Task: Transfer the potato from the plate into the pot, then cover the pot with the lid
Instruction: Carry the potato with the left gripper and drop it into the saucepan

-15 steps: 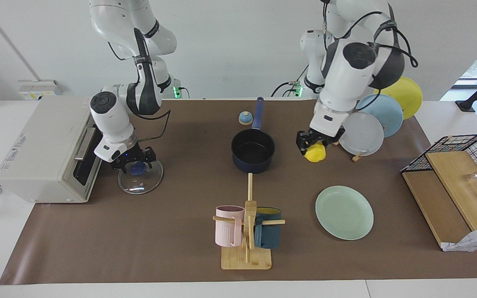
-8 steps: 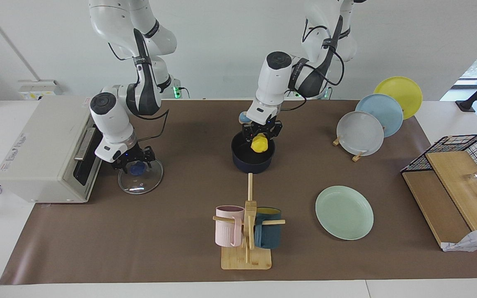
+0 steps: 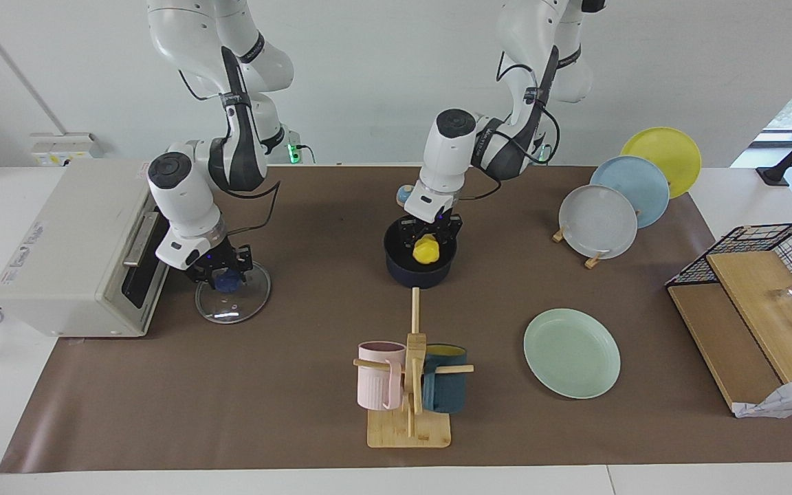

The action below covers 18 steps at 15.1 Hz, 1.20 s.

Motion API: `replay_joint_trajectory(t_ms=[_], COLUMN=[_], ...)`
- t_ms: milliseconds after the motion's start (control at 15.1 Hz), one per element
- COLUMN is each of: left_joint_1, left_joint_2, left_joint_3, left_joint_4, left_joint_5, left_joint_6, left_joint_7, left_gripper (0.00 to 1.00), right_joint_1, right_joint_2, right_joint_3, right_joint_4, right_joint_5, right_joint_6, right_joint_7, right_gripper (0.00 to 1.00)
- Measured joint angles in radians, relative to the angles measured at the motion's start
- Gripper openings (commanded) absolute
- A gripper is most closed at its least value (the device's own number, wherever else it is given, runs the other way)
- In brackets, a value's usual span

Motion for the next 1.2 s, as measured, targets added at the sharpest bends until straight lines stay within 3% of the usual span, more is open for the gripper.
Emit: replay_joint_trajectory(t_ms=[398,598,730,797,863,930,996,1062,1195], left_joint_1=[-0.02,-0.037,-0.042,-0.042,-0.042,-0.042,-0.042,-0.042,-0.042], left_joint_2=[0.009,0.009,0.009,0.009,0.009,0.009,0.009,0.009,0.009], left_joint_3=[-0.001,0.0,0.0,0.0,0.001,0.001,0.001,0.001,0.001], left_joint_4=[-0.012,-0.025,-0.029,-0.03,-0.031,-0.031,-0.031,-0.032,-0.032], left_joint_5=[0.0,0.0,0.004,0.01,0.017,0.023,0.026,0.027,0.028], left_joint_6=[0.0,0.0,0.0,0.0,0.0,-0.001,-0.002,-0.002,-0.003], left_joint_7=[0.03,0.03,0.031,0.035,0.04,0.045,0.051,0.057,0.062], left_gripper=[0.0,0.0,0.0,0.25,0.63,0.88,0.91,0.99,1.0], right_joint_1=[0.029,0.053,0.074,0.089,0.102,0.115,0.125,0.135,0.155], right_joint_2=[0.001,0.002,0.002,0.002,0.002,0.002,0.002,0.002,0.004], right_joint_3=[0.003,0.003,0.004,0.004,0.005,0.005,0.005,0.005,0.005], right_joint_4=[0.172,0.243,0.305,0.336,0.362,0.382,0.396,0.403,0.407], right_joint_5=[0.068,0.079,0.079,0.079,0.079,0.079,0.079,0.079,0.079], right_joint_6=[-0.196,-0.284,-0.364,-0.399,-0.427,-0.448,-0.461,-0.469,-0.481], right_joint_7=[0.002,0.024,0.067,0.096,0.122,0.143,0.159,0.172,0.209], right_gripper=[0.44,0.32,0.3,0.3,0.27,0.16,0.03,0.0,0.0])
